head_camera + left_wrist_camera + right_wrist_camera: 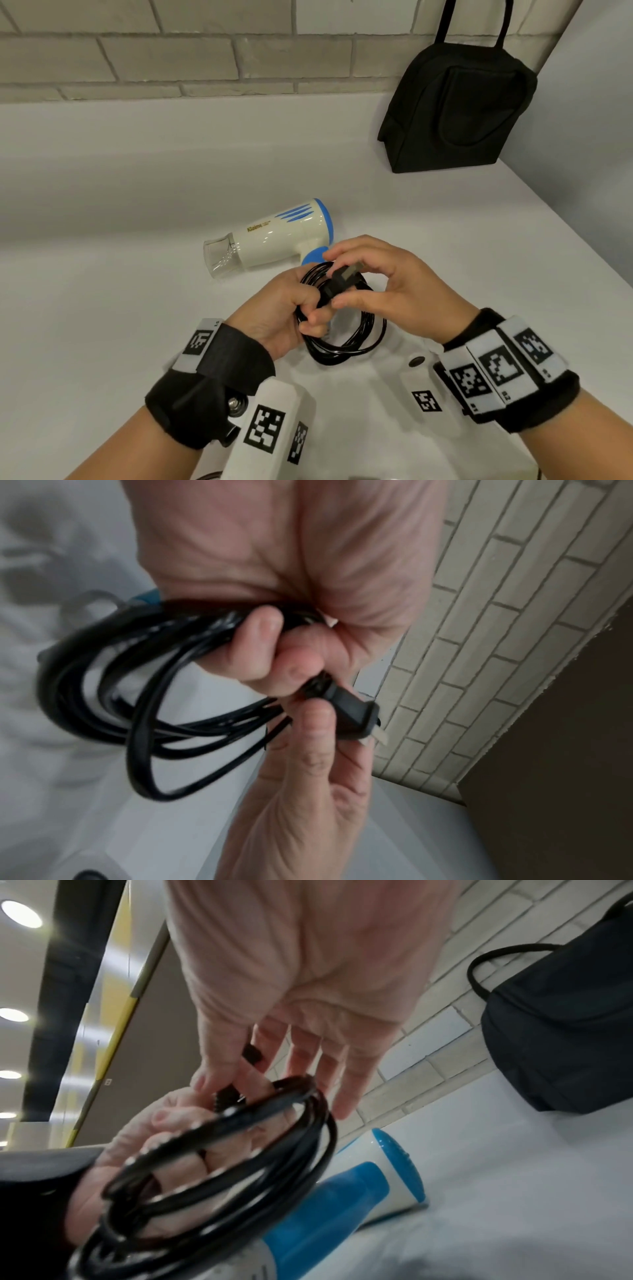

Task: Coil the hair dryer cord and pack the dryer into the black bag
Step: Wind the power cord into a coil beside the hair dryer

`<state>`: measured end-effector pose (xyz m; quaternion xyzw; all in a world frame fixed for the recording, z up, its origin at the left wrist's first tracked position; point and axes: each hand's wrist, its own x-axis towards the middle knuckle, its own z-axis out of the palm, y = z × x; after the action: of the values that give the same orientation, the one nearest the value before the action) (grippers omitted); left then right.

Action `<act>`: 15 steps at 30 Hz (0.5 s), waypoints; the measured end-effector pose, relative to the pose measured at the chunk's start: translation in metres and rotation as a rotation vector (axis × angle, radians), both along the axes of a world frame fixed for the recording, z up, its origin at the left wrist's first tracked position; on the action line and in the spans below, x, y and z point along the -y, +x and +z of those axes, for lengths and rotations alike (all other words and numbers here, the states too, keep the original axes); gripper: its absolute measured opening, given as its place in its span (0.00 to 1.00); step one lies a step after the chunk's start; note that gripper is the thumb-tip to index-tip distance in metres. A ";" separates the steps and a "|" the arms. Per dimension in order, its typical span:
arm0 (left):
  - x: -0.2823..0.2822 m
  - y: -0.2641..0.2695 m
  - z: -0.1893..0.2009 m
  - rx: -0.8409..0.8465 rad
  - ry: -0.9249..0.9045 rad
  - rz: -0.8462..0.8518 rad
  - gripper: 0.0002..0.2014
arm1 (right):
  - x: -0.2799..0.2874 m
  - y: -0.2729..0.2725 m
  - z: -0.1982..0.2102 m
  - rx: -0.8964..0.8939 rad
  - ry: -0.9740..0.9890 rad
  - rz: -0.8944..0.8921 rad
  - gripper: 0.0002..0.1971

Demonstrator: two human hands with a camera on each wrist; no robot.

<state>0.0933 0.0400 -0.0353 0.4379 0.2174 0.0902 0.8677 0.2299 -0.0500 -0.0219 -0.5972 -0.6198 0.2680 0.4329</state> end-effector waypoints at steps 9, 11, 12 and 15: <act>0.009 0.009 -0.005 -0.145 0.467 0.080 0.23 | 0.003 -0.005 0.003 -0.313 0.039 -0.048 0.07; 0.011 0.010 -0.008 -0.150 0.519 0.086 0.30 | 0.003 -0.007 0.000 -0.360 0.015 -0.091 0.04; 0.011 0.010 -0.009 -0.152 0.549 0.089 0.31 | 0.002 -0.007 -0.002 -0.369 0.004 -0.120 0.03; 0.010 0.009 -0.012 -0.164 0.639 0.111 0.30 | -0.001 -0.010 -0.005 -0.456 0.022 -0.182 0.02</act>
<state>0.1027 0.0297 -0.0470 0.6811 0.2709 0.1653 0.6598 0.2199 -0.0494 -0.0267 -0.5696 -0.4527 0.3490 0.5906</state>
